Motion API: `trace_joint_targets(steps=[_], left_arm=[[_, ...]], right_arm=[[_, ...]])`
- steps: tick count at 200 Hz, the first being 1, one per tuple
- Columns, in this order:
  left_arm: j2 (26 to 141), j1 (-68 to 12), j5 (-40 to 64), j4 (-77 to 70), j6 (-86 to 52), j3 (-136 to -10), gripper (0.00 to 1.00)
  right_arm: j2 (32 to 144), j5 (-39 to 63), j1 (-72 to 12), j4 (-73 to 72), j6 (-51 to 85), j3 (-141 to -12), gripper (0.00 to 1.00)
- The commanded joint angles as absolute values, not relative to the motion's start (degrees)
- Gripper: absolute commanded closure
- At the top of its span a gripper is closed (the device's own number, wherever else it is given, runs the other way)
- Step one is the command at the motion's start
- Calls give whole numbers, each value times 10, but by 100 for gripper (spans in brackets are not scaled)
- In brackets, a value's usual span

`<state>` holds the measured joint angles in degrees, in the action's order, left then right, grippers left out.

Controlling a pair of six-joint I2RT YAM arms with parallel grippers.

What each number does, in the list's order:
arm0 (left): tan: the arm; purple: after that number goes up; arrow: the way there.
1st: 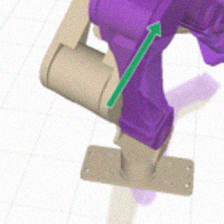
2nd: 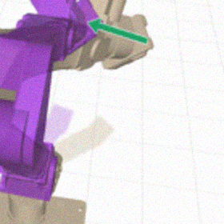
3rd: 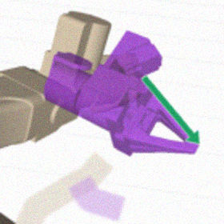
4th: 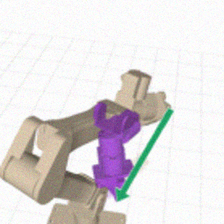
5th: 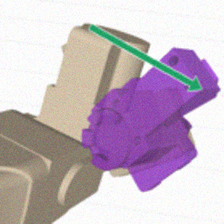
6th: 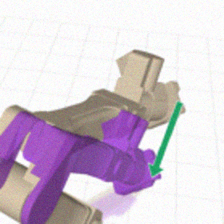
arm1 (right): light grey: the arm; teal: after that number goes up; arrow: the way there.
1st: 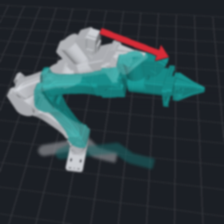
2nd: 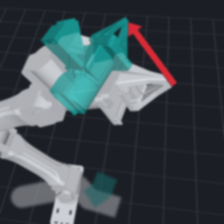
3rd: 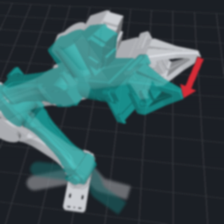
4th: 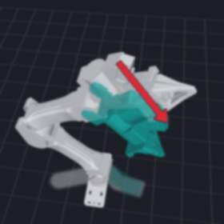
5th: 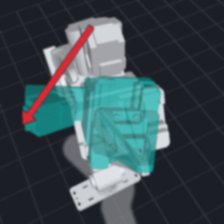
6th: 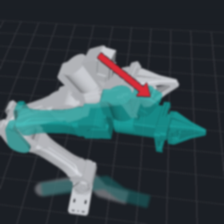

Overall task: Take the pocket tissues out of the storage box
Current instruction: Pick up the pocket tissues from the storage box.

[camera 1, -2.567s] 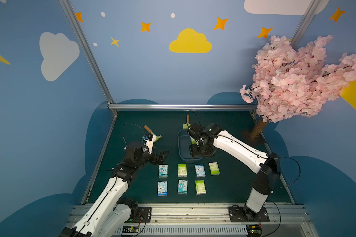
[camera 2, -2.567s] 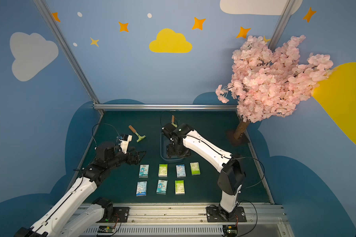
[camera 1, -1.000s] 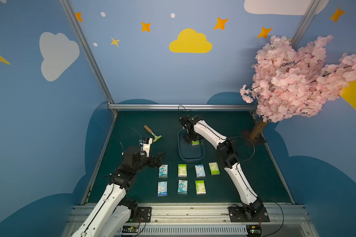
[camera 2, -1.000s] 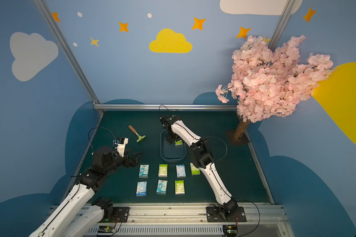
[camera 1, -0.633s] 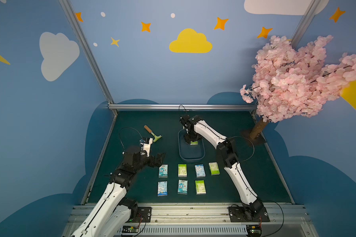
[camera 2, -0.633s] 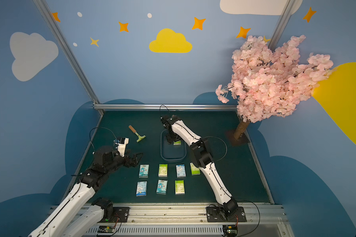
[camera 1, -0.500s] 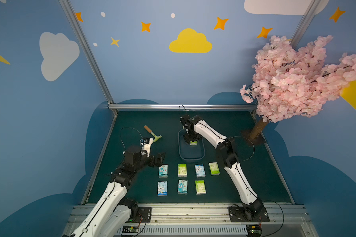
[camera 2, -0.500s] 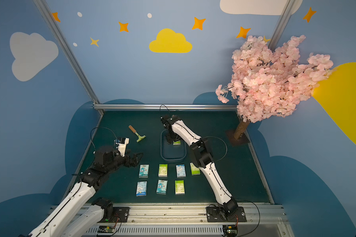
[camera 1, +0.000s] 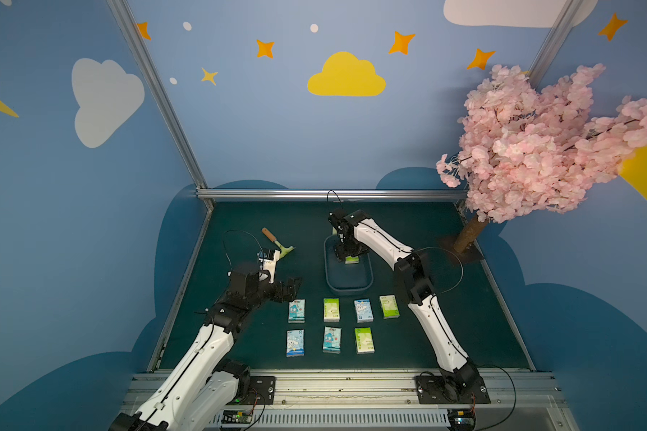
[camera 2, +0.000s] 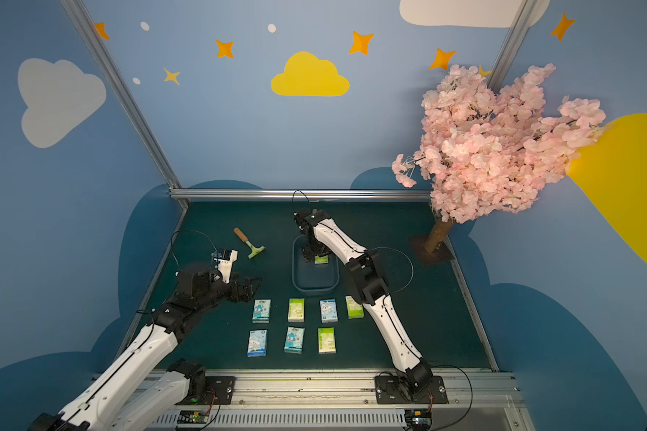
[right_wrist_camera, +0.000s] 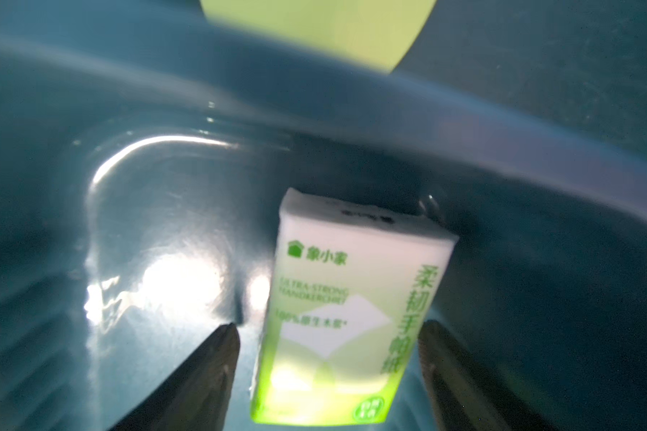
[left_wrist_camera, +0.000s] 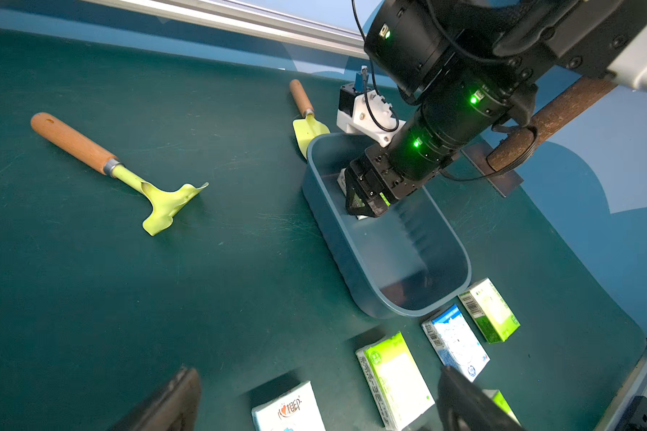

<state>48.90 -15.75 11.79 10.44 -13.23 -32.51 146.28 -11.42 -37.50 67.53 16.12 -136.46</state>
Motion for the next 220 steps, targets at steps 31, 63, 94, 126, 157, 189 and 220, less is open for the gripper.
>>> trace_joint_targets(steps=[31,63,94,126,157,189,220], left_arm=[[498,-156,115,94,-126,-343,0],[506,-155,117,88,-123,-350,0],[518,-156,120,83,-124,-356,0],[526,-156,126,66,-135,-354,0],[533,-155,128,53,-140,-354,0],[536,-156,130,52,-137,-358,0],[531,-155,130,52,-130,-357,0]], right_arm=[[1478,-85,-365,666,173,-1371,27],[1470,-82,-364,666,164,-1373,38],[1442,-84,-365,667,159,-1368,42],[1398,-81,-367,667,173,-1349,42],[1348,-73,-370,670,189,-1314,43],[1292,-58,-373,672,195,-1261,44],[1223,-50,-384,672,204,-1188,44]])
